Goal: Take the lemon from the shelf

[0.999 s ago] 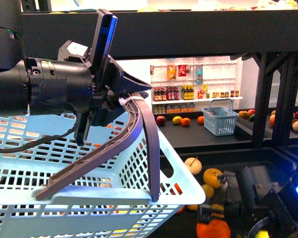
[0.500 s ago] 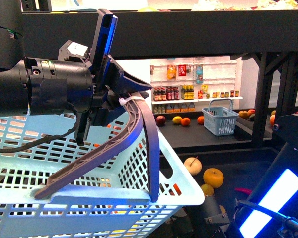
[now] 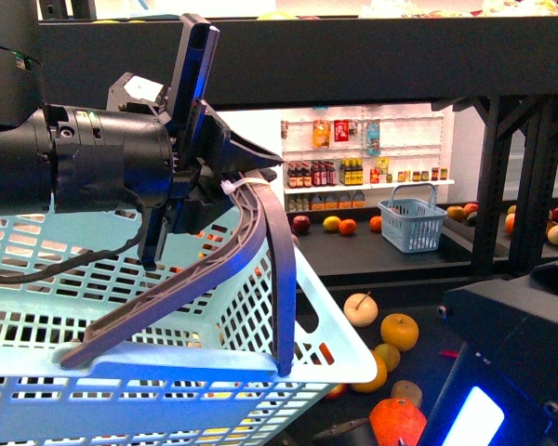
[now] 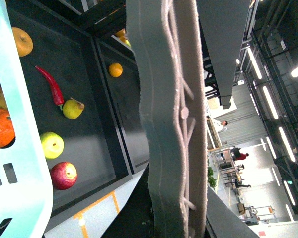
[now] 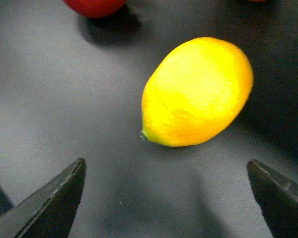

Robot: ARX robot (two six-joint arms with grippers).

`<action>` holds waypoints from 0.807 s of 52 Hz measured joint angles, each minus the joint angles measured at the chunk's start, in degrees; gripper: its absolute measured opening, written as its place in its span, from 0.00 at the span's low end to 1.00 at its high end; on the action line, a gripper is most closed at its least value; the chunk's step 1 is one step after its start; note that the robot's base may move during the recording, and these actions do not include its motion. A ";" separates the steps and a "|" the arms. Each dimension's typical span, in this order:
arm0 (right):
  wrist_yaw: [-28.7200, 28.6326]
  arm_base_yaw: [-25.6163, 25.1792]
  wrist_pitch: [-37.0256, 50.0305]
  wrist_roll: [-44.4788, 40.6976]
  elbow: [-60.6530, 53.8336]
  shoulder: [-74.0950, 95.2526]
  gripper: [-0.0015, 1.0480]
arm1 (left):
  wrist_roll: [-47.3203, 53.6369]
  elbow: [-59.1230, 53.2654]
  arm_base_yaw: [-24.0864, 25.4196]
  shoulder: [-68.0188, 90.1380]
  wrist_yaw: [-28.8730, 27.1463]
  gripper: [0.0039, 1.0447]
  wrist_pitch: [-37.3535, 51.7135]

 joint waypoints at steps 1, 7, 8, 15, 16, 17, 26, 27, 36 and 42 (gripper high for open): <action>0.07 0.11 0.07 -0.15 0.00 0.17 0.93 | 0.07 0.00 0.00 0.00 0.00 0.09 0.00; 0.90 0.94 0.50 -1.88 0.46 1.70 0.93 | 0.07 0.00 0.00 0.00 0.00 0.09 0.00; 1.01 1.03 0.57 -2.03 0.61 1.88 0.93 | 0.02 0.00 0.00 0.00 0.02 0.09 0.00; 1.81 1.31 0.66 -2.25 2.56 3.52 0.93 | -0.07 0.00 0.00 0.00 0.22 0.09 0.00; 1.84 1.33 0.66 -2.25 2.78 3.65 0.93 | -0.07 0.00 0.00 0.00 0.22 0.09 0.00; 2.03 1.33 0.66 -2.27 3.23 3.89 0.93 | -0.07 0.00 0.00 0.00 0.22 0.09 0.00; 3.37 1.36 0.59 -2.19 6.82 5.44 0.93 | -0.09 0.00 0.00 0.00 0.22 0.09 0.00; 3.43 1.40 0.55 -2.16 7.28 5.64 0.93 | -0.07 0.00 0.00 0.00 0.20 0.09 0.00; 3.93 1.81 -0.22 -2.08 10.25 6.84 0.93 | -0.07 0.00 0.00 0.00 0.15 0.09 0.00; 4.28 2.29 -0.85 -2.36 12.74 8.13 0.93 | -0.07 0.00 0.00 0.00 0.20 0.09 0.00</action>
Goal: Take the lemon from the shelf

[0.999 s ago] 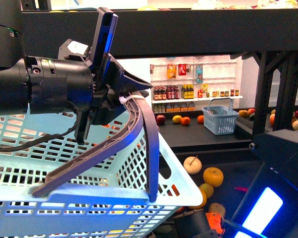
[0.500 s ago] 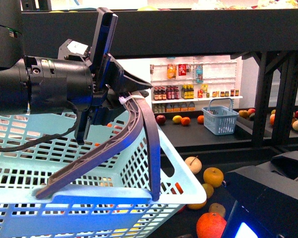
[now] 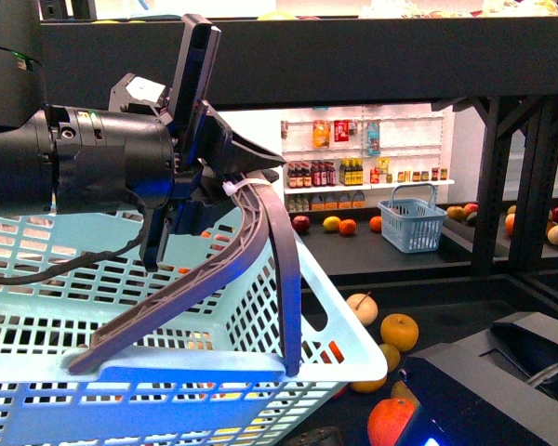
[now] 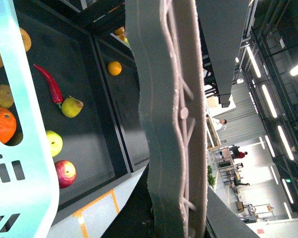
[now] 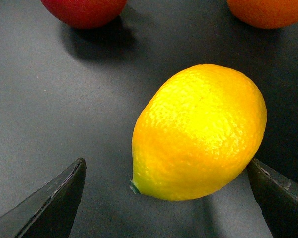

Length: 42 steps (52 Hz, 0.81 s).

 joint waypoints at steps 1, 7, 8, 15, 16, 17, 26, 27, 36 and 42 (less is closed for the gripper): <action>0.09 0.04 -0.07 -0.15 0.46 0.28 0.93 | 0.00 0.00 0.00 0.00 0.02 0.09 0.00; 0.24 0.13 -1.44 -1.33 3.08 1.79 0.93 | -0.02 0.00 0.00 0.00 0.02 0.09 0.00; 0.24 0.13 -1.66 -1.44 3.48 2.01 0.93 | -0.02 0.00 0.00 0.00 0.02 0.09 0.00; -0.20 0.33 -2.38 -2.49 5.49 2.93 0.93 | 0.00 0.00 0.00 0.00 0.00 0.09 0.00; -0.17 0.39 -2.60 -2.69 5.95 3.10 0.93 | 0.00 0.00 0.00 0.00 0.00 0.09 0.00; -0.17 0.46 -2.71 -2.78 6.40 3.30 0.93 | 0.00 0.00 0.00 0.00 0.00 0.09 0.00; -0.17 0.94 -3.50 -3.39 9.09 4.50 0.93 | 0.17 0.00 0.00 0.00 -0.07 0.09 0.00; -0.15 0.98 -3.69 -3.52 9.44 4.72 0.93 | 0.22 0.00 0.00 0.00 -0.09 0.09 0.00; 0.70 1.31 -5.16 -4.68 11.91 6.14 0.93 | 0.24 0.00 0.00 0.00 -0.20 0.09 0.00; 1.20 1.38 -5.95 -5.29 12.61 6.58 0.90 | 0.24 0.00 0.00 0.00 -0.17 0.09 0.00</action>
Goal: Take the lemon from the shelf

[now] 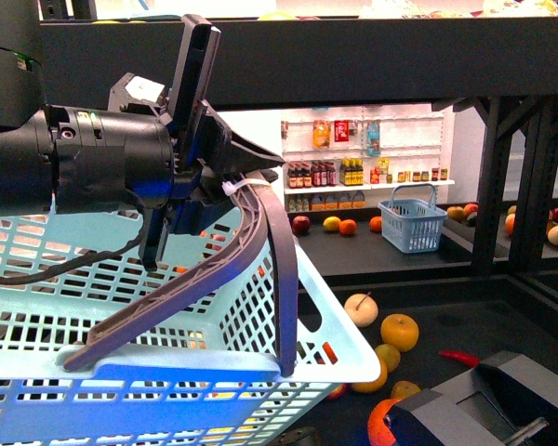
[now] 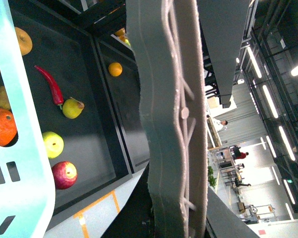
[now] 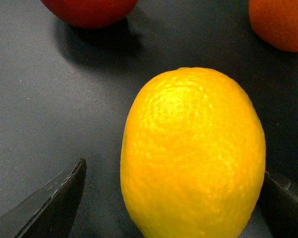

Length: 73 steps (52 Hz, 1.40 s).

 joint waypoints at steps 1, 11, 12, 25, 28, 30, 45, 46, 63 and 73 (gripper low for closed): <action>0.09 0.00 -0.02 -0.09 0.04 0.04 0.88 | 0.00 0.00 0.00 0.00 0.00 0.09 0.00; -0.02 0.00 0.00 -0.63 0.11 0.11 0.62 | 0.02 0.00 0.00 0.00 0.00 0.09 0.00; -0.04 0.00 0.02 -0.66 0.11 0.11 0.62 | 0.02 0.00 0.00 0.00 0.00 0.09 0.00; 0.13 -0.44 1.36 -0.70 -1.25 -0.22 0.59 | -0.04 0.00 0.00 0.00 0.02 0.09 0.00; 0.15 -0.70 1.73 -0.55 -2.03 -0.68 0.59 | -0.04 0.00 0.00 0.00 0.07 0.09 0.00; 0.26 -0.92 1.88 -0.33 -2.56 -0.94 0.59 | -0.04 0.00 0.00 0.00 0.11 0.09 0.00; 2.84 -5.38 5.27 4.72 -9.35 -6.10 0.59 | -0.07 -0.02 0.00 0.00 0.15 0.09 0.00; 3.17 -5.77 5.73 5.35 -10.19 -6.80 0.59 | -0.04 0.00 0.00 0.00 0.17 0.09 0.00; 11.34 -11.19 6.40 11.63 -15.34 -12.17 0.59 | -0.07 -0.02 0.00 0.00 0.17 0.09 0.00; 13.64 -16.44 9.33 15.87 -19.71 -17.79 0.59 | -0.07 0.00 0.00 0.00 0.17 0.09 0.00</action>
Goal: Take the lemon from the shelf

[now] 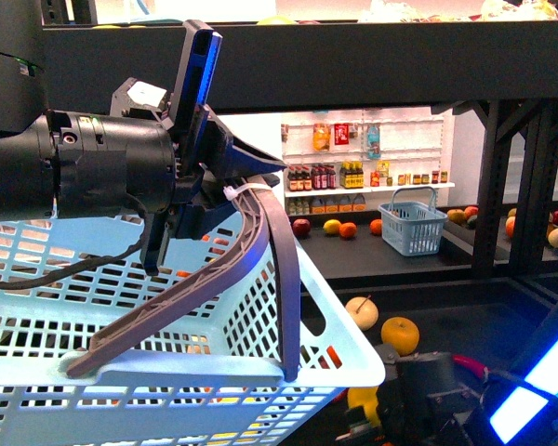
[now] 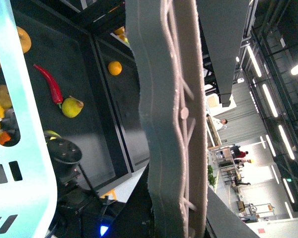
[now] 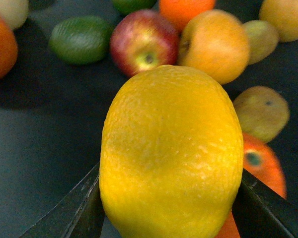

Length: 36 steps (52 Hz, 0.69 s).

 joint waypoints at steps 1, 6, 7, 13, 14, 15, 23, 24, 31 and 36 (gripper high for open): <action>0.11 -0.44 0.39 0.22 -0.48 -0.74 0.59 | 0.00 0.00 0.00 0.00 0.00 0.09 0.00; 0.28 -2.91 2.49 3.10 -3.41 -6.01 0.59 | 0.00 0.00 0.00 0.00 0.00 0.09 0.00; 0.28 -3.10 2.69 3.30 -3.72 -6.49 0.59 | 0.00 0.00 0.00 0.00 0.02 0.09 0.00; 0.24 -4.85 4.55 5.70 -6.23 -10.91 0.59 | 0.00 0.00 0.00 0.00 -0.02 0.09 0.00; 0.17 -5.20 4.90 6.12 -6.78 -11.91 0.59 | 0.00 0.00 0.00 0.00 -0.02 0.09 0.00; 0.15 -5.40 5.05 6.36 -7.02 -12.41 0.59 | 0.00 0.00 0.00 0.00 -0.02 0.09 0.00; -1.57 -7.52 6.34 10.05 -9.84 -18.56 0.59 | 0.00 -0.02 0.00 0.00 -0.02 0.09 0.00; -1.84 -7.82 6.60 10.69 -10.29 -19.58 0.59 | 0.00 -0.02 0.00 0.00 -0.02 0.09 0.00; -6.86 -9.25 8.44 16.55 -13.53 -27.54 0.59 | 0.00 0.00 0.00 0.00 0.00 0.09 0.00; -11.54 -8.59 11.47 21.00 -16.41 -33.27 0.59 | -0.02 0.00 0.00 0.00 0.02 0.09 0.00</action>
